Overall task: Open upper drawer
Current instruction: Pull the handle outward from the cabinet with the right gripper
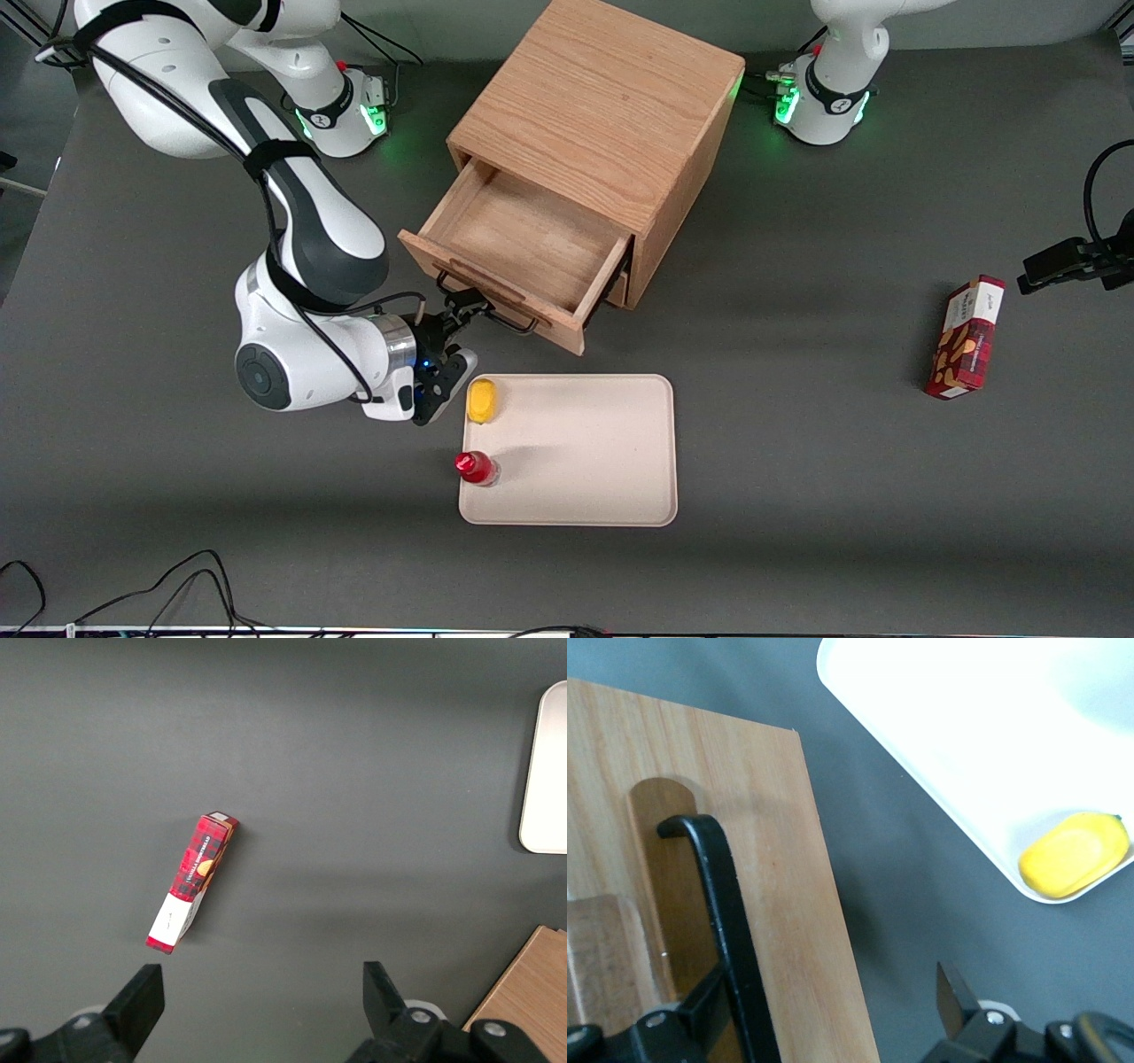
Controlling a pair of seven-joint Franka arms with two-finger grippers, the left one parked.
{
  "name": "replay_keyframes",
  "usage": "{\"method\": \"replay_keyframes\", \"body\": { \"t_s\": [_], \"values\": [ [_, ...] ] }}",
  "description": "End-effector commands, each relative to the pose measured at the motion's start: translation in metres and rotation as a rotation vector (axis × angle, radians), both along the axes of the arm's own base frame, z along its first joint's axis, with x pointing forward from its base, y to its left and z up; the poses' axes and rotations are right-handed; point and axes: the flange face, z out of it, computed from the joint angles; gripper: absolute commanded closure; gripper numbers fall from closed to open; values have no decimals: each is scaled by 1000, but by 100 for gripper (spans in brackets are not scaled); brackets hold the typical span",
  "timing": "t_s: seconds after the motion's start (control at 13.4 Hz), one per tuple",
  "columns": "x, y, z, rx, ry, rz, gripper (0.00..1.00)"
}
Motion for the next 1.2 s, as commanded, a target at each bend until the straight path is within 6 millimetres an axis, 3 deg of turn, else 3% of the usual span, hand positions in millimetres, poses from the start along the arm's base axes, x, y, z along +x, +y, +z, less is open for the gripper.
{"method": "replay_keyframes", "body": {
  "t_s": [0.0, 0.6, 1.12],
  "values": [
    [15, -2, -10, 11, -8, 20, 0],
    [51, -47, -3, -11, -75, -27, 0],
    [65, -63, 20, -7, -93, -33, 0]
  ]
}}
